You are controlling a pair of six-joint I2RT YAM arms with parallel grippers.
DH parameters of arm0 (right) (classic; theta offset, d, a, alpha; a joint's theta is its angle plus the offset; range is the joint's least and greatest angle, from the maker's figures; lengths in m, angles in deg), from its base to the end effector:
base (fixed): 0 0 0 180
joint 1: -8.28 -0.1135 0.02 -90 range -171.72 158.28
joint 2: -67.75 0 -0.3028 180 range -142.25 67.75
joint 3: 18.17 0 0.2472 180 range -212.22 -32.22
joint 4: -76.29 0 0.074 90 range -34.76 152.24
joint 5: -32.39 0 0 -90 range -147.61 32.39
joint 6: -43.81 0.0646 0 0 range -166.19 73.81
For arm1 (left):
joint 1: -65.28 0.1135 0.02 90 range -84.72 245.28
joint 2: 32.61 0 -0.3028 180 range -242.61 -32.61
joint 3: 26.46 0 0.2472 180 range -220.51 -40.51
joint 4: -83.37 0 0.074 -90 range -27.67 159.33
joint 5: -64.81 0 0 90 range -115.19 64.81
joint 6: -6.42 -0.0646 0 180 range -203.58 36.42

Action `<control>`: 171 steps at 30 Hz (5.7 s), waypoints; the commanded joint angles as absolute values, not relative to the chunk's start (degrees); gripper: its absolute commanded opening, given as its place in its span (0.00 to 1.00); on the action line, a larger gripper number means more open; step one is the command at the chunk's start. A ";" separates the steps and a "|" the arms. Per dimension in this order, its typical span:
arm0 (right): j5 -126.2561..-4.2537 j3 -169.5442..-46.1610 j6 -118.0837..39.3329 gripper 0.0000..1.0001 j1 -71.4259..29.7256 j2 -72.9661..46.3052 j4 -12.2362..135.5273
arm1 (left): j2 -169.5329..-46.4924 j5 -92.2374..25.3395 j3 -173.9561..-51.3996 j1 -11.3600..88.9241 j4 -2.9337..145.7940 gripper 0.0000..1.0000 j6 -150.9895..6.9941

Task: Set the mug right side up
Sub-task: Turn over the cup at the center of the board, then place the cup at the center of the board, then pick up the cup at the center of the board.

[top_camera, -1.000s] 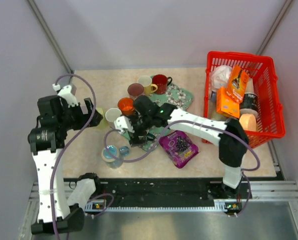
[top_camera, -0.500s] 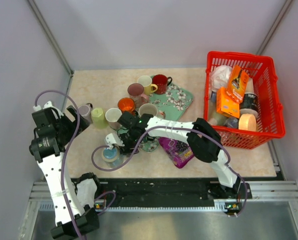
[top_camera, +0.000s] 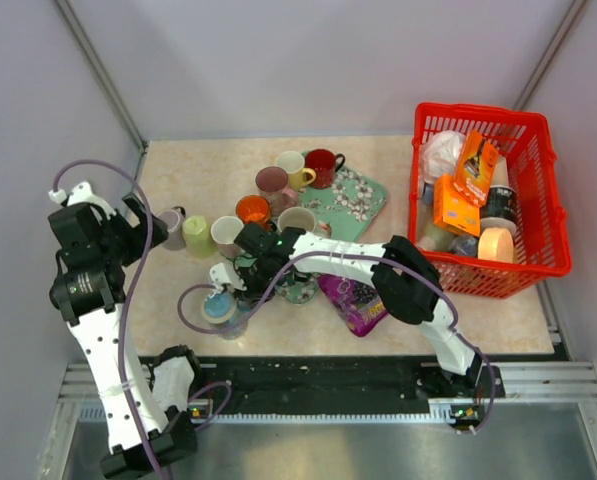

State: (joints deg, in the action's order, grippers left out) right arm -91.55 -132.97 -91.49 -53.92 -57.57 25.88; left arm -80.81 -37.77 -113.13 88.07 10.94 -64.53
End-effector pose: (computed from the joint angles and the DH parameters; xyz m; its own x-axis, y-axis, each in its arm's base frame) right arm 0.2013 0.4592 0.2039 0.3248 -0.6483 -0.6886 -0.8949 -0.4462 -0.0021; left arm 0.1210 0.0356 0.4165 -0.4178 -0.5211 -0.7443 -0.3680 0.8460 -0.3857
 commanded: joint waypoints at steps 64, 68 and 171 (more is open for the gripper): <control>-132.32 -139.45 -3.82 0.52 -25.74 -42.82 68.22 | -75.68 -52.62 -91.91 47.09 63.67 0.00 -164.27; -126.45 -139.18 -13.98 0.63 -22.58 -40.01 59.13 | -76.11 -48.40 -99.98 47.00 45.38 0.00 -155.94; -83.80 -115.09 -71.50 0.00 -58.44 -28.68 47.39 | -62.57 -38.12 -108.88 78.64 30.48 0.96 -77.68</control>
State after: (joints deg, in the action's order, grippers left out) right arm -77.62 -106.83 -69.17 -60.04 -38.55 44.00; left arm -59.09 -42.23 -103.07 78.28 25.95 -72.55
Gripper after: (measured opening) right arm 0.211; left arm 0.954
